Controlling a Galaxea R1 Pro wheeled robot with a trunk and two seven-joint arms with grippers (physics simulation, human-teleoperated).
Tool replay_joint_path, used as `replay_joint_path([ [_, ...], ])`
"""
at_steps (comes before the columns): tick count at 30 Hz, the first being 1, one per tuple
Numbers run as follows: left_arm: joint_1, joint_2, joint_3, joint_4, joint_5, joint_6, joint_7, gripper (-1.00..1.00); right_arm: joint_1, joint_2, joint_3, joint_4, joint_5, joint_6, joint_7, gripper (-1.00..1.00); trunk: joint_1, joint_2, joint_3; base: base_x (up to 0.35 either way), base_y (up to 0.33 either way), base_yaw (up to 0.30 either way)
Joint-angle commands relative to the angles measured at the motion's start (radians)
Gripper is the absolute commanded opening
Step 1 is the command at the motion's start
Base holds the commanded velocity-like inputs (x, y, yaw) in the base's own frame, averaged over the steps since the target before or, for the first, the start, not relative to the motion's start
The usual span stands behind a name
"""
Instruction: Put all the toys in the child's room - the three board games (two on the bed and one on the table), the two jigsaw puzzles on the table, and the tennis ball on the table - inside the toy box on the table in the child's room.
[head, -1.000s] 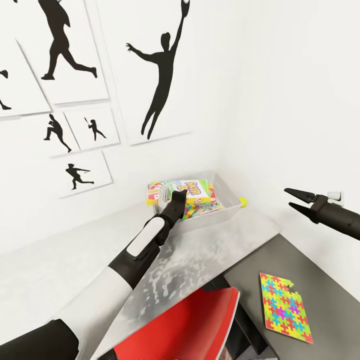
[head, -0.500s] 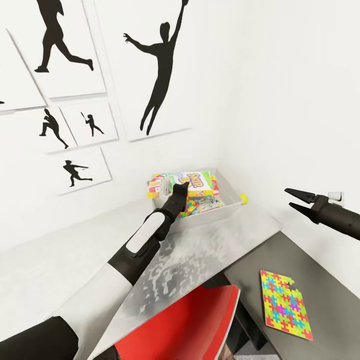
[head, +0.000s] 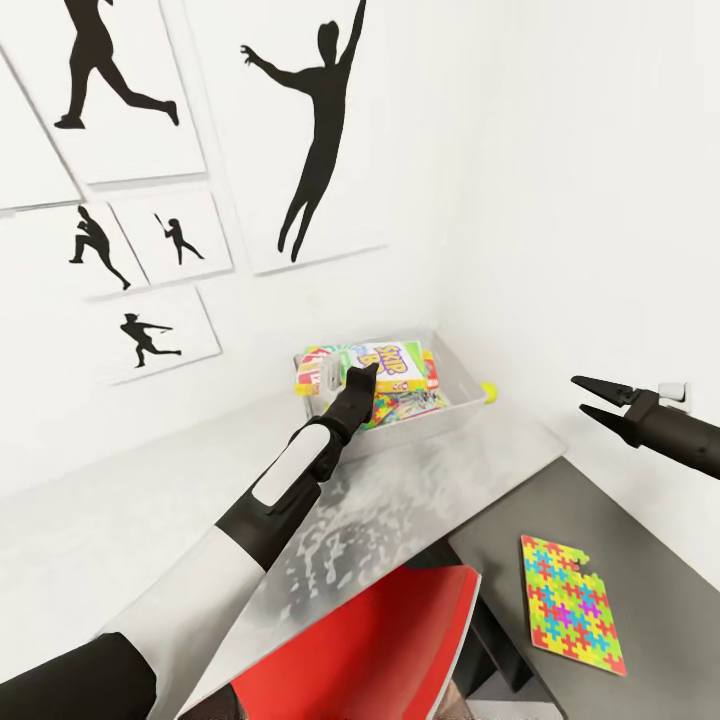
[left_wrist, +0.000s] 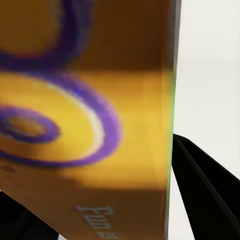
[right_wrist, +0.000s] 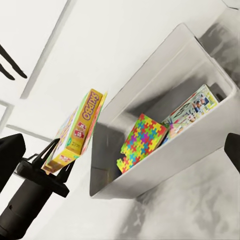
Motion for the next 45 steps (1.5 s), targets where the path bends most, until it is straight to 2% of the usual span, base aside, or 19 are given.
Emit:
replay_joint_path([
  [1, -0.001, 0.000, -0.002, -0.001, 0.007, -0.007, 0.004, -1.00, -0.001, 0.000, -0.001, 0.000, 0.006, 0.005, 0.006, 1.00, 0.001, -0.002, -0.003, 0.000, 0.000, 0.000],
  [5, -0.001, 0.000, -0.002, -0.001, 0.007, -0.005, 0.003, -1.00, -0.001, 0.000, 0.000, 0.000, 0.006, 0.005, 0.007, 1.00, 0.001, -0.002, -0.010, 0.000, 0.000, 0.000],
  [13, -0.001, 0.000, -0.034, -0.033, 0.008, -0.003, 0.003, -1.00, -0.001, -0.001, 0.000, 0.000, 0.006, 0.005, 0.008, 1.00, 0.001, -0.002, -0.023, 0.000, 0.000, 0.000],
  [37, -0.010, 0.000, -0.036, -0.055, 0.008, -0.003, 0.003, -1.00, -0.001, -0.002, -0.001, 0.000, 0.006, 0.005, 0.011, 1.00, 0.001, -0.002, -0.061, 0.000, 0.000, 0.000],
  [39, -0.013, 0.000, -0.036, -0.059, 0.008, -0.002, 0.003, -1.00, -0.001, -0.002, -0.002, 0.000, -0.008, 0.005, 0.011, 1.00, 0.001, -0.002, -0.065, 0.000, 0.000, 0.000],
  [42, -0.018, 0.000, -0.036, -0.063, 0.008, -0.001, 0.003, -1.00, -0.001, -0.004, 0.000, 0.000, -0.063, 0.005, 0.011, 1.00, 0.001, -0.002, -0.070, 0.000, 0.000, 0.000],
  [45, -0.020, 0.000, -0.036, -0.065, 0.008, -0.001, 0.003, -1.00, 0.000, -0.017, 0.000, 0.000, -0.082, 0.005, 0.011, 1.00, 0.001, -0.002, -0.074, 0.000, 0.000, 0.000],
])
